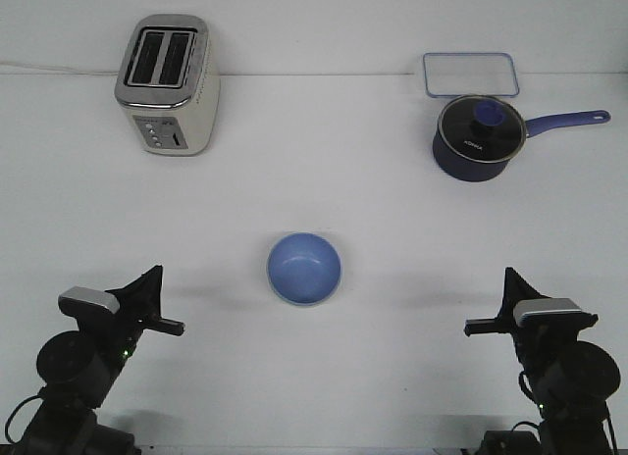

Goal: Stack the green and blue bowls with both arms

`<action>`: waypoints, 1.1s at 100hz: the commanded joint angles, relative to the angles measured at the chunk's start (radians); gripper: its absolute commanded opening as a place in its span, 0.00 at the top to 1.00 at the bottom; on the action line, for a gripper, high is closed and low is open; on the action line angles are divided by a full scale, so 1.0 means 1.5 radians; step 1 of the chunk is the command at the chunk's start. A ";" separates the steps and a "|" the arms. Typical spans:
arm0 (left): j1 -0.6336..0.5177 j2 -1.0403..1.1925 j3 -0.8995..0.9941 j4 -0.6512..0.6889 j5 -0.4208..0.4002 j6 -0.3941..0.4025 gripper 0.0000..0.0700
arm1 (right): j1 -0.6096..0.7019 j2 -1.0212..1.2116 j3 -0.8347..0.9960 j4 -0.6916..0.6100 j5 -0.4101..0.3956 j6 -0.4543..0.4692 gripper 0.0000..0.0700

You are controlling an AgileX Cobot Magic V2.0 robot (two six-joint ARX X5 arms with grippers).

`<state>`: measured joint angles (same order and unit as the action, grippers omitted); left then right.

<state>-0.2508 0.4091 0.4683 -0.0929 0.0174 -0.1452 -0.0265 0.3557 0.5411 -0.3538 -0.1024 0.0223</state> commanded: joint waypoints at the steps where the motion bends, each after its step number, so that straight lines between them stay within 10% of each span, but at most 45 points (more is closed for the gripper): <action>1: -0.001 0.001 0.007 0.009 -0.002 0.001 0.99 | 0.001 -0.001 0.001 0.007 -0.001 0.002 1.00; 110: 0.059 -0.194 -0.215 0.181 -0.002 0.049 0.99 | 0.001 -0.001 0.001 0.007 -0.001 0.002 1.00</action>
<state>-0.1719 0.1398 0.1581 0.1570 0.0170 -0.0849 -0.0265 0.3557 0.5411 -0.3538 -0.1024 0.0223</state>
